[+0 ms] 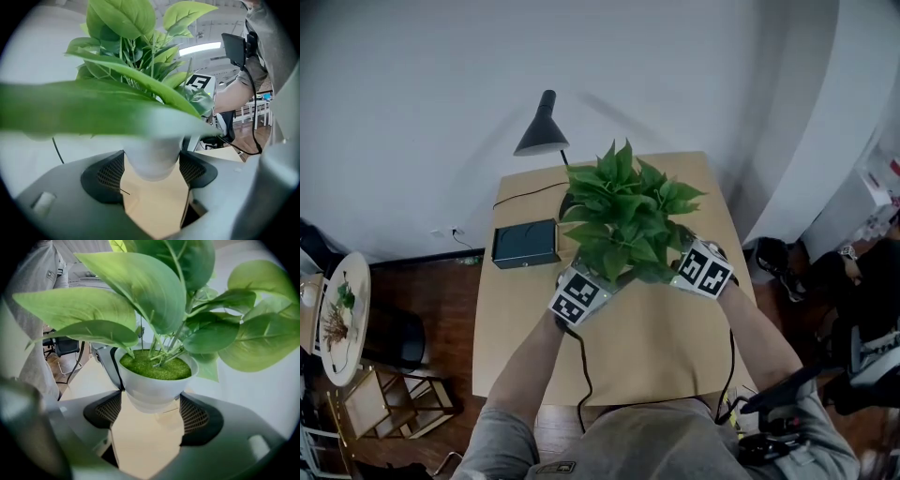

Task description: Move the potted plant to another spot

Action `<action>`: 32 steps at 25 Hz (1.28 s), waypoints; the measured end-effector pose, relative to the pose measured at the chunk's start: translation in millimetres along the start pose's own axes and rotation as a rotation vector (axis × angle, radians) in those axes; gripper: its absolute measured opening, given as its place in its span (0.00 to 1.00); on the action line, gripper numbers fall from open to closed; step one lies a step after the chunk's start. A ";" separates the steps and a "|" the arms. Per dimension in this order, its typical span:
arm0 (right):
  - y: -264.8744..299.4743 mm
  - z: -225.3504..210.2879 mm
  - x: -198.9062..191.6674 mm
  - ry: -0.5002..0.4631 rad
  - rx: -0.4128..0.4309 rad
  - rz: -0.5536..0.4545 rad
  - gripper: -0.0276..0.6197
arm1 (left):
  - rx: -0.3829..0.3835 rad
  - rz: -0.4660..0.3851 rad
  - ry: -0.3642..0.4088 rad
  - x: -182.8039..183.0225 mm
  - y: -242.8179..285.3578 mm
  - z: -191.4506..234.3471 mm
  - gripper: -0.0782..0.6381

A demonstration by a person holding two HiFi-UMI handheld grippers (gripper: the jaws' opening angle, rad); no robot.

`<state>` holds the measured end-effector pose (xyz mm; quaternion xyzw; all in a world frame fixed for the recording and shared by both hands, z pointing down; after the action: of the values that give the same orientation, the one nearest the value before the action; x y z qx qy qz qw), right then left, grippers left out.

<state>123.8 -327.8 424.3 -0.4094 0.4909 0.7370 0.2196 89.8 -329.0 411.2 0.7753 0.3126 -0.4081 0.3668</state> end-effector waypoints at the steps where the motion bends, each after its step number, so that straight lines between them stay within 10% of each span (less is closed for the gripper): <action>1: -1.8 3.0 0.1 -0.001 0.005 0.002 0.65 | 0.002 0.001 -0.003 1.6 -2.5 -2.1 0.62; 19: 45.0 99.5 58.6 -0.087 0.241 -0.086 0.64 | 0.202 0.117 -0.095 -30.1 -123.8 -16.4 0.61; 32: 106.9 133.8 116.8 -0.078 0.216 -0.051 0.64 | 0.186 0.062 -0.101 -66.4 -199.8 23.5 0.62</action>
<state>-72.0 -261.1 411.2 -0.3666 0.5481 0.6893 0.3000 -107.7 -253.7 396.4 0.7937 0.2304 -0.4624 0.3212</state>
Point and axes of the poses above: the fingertips, and each gripper's own axes: y forward along the fingers, z to its left, x out of its top, the point moved 1 cm from there along -y, backward along the fingers, and after that the axes turned 9 degrees about y, right-handed, at the moved point
